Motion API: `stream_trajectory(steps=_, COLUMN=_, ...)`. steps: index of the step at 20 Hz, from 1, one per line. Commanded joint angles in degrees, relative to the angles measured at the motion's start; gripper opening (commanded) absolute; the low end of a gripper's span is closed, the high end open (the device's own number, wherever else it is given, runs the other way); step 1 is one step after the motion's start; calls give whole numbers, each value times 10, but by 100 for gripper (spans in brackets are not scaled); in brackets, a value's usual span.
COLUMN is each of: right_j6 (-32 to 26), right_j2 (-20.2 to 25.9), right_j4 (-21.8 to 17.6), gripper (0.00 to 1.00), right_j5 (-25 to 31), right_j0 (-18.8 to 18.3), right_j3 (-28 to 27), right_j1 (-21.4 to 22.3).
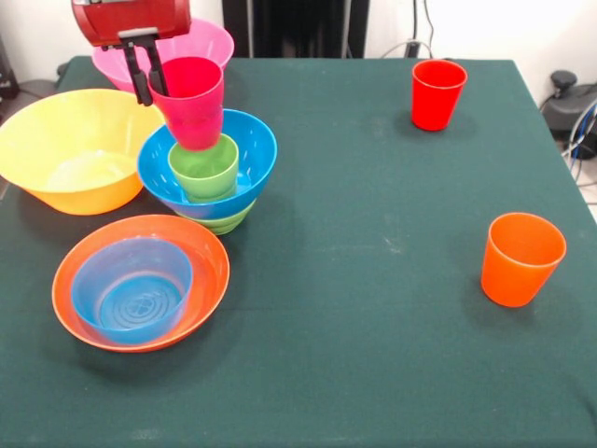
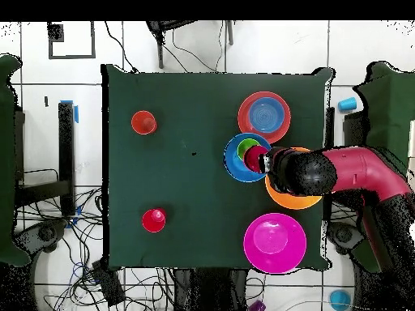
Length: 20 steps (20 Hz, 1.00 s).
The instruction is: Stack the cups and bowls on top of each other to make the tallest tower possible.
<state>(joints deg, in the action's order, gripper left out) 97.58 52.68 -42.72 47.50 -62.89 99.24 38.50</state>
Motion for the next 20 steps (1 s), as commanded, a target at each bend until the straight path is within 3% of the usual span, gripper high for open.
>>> stream_trajectory(steps=1, right_j6=-70, right_j2=-45, right_j4=-63, gripper=0, right_j5=-24, right_j0=41, right_j3=2, right_j1=-18)
stream_trajectory(steps=8, right_j6=-70, right_j2=-49, right_j4=-73, gripper=0, right_j5=-29, right_j0=44, right_j3=-14, right_j1=-28)
stream_trajectory(steps=20, right_j6=-105, right_j2=-19, right_j4=-13, gripper=0, right_j5=21, right_j0=17, right_j3=-3, right_j1=10)
